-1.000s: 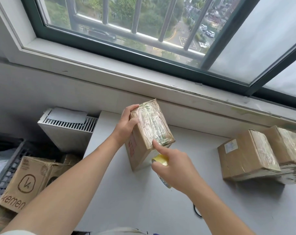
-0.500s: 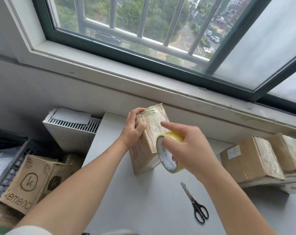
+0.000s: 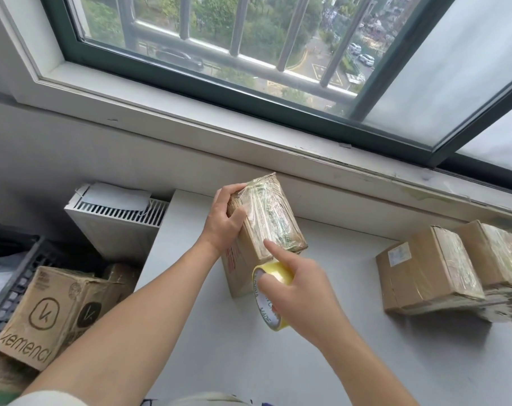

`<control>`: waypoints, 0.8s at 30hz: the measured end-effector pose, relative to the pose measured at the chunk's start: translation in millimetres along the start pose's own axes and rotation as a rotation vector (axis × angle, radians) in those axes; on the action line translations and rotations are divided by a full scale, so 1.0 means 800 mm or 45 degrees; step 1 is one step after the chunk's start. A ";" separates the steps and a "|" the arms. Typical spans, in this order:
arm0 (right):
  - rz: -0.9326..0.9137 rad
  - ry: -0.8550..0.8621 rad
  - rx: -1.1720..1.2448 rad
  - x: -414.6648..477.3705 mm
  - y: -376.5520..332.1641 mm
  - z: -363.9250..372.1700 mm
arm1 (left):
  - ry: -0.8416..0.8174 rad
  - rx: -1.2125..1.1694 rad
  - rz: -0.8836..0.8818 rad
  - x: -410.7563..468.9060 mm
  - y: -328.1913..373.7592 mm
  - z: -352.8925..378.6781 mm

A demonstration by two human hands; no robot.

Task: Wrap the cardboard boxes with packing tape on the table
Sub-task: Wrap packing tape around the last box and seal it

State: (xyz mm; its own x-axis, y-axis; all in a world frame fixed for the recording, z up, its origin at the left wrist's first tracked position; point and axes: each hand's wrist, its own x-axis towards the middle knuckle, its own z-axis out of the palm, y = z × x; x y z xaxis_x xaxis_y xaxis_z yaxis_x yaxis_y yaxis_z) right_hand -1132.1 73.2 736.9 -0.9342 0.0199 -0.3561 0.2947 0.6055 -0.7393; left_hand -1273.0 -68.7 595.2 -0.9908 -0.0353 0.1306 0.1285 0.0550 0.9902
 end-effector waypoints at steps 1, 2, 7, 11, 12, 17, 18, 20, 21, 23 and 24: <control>0.006 0.011 -0.009 0.000 0.005 0.005 | 0.003 0.005 0.002 0.000 -0.002 -0.002; 0.003 0.022 -0.024 -0.001 0.010 0.009 | 0.005 0.016 0.002 0.000 -0.004 -0.004; -0.074 0.084 -0.264 -0.003 0.028 0.002 | 0.023 0.050 0.018 0.000 -0.001 -0.004; -0.098 0.100 -0.280 -0.004 0.041 0.014 | 0.009 0.058 0.024 0.001 0.001 0.001; -0.113 0.106 -0.268 -0.005 0.044 0.017 | 0.008 0.067 0.026 0.001 0.001 0.001; -0.181 0.120 -0.236 0.000 0.054 0.022 | 0.014 0.087 0.038 0.002 -0.001 -0.001; -0.200 0.126 -0.238 0.000 0.057 0.024 | 0.011 0.097 0.042 0.002 -0.002 0.000; -0.245 0.154 -0.241 0.001 0.063 0.029 | -0.009 0.131 0.058 0.002 -0.002 0.001; -0.257 0.168 -0.230 0.002 0.067 0.030 | -0.026 0.158 0.075 0.003 -0.002 0.000; -0.280 0.177 -0.215 0.004 0.075 0.032 | -0.064 0.236 0.155 0.008 -0.003 -0.004; -0.293 0.180 -0.212 0.005 0.077 0.032 | -0.085 0.294 0.214 0.010 -0.004 -0.007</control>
State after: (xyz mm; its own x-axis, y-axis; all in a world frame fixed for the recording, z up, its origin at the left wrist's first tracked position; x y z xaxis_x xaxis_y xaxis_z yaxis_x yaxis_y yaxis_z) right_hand -1112.4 90.1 675.4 -0.9947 -0.0297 -0.0985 0.0460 0.7286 -0.6834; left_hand -1281.4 -74.7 593.7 -0.9580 0.0592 0.2807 0.2858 0.2805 0.9163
